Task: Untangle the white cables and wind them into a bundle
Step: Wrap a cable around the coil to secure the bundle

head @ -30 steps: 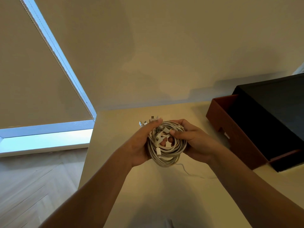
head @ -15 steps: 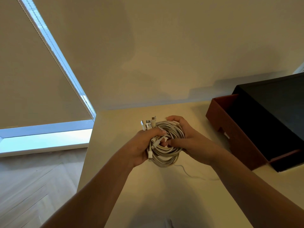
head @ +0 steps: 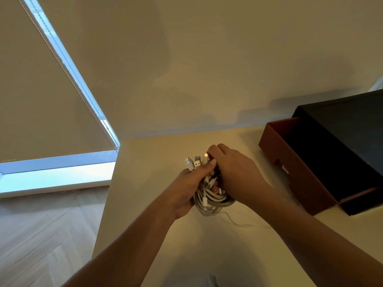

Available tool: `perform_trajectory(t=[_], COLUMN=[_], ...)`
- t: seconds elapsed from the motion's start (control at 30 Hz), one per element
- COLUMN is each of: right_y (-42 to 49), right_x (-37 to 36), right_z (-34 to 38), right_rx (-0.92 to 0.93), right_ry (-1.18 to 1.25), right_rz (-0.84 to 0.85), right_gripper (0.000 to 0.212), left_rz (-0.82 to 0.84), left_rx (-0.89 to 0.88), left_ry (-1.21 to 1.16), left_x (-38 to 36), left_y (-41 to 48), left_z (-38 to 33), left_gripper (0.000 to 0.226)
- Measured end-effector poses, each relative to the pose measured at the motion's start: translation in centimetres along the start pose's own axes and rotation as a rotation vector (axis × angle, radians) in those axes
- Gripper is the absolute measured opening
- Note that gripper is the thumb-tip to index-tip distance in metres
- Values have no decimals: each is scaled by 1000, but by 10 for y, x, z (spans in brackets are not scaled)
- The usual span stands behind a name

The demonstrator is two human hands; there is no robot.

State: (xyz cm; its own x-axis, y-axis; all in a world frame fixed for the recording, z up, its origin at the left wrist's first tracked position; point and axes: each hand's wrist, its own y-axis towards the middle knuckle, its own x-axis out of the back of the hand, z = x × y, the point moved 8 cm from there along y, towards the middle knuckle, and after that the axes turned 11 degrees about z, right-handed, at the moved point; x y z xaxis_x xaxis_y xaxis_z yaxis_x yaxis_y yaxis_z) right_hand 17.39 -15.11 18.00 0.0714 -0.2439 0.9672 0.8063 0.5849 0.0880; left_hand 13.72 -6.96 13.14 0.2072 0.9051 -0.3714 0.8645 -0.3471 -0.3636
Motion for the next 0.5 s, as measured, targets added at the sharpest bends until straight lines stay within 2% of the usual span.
perform_trajectory(t=[0.17, 0.27, 0.37, 0.5], right_y=[2, 2, -2, -9], right_x=[-3, -1, 6, 17], right_z=[-2, -4, -6, -3], right_rx=[100, 118, 134, 131], right_ry=[101, 155, 225, 2], right_rz=[5, -1, -81, -230], right_gripper=[37, 35, 33, 27], left_rz=[-49, -144, -209, -189], left_rx=[-44, -39, -52, -56], left_ry=[-18, -42, -79, -87], left_x=[0, 7, 12, 12], left_y=[1, 2, 2, 5], left_z=[0, 2, 0, 0], left_gripper=[35, 52, 59, 53])
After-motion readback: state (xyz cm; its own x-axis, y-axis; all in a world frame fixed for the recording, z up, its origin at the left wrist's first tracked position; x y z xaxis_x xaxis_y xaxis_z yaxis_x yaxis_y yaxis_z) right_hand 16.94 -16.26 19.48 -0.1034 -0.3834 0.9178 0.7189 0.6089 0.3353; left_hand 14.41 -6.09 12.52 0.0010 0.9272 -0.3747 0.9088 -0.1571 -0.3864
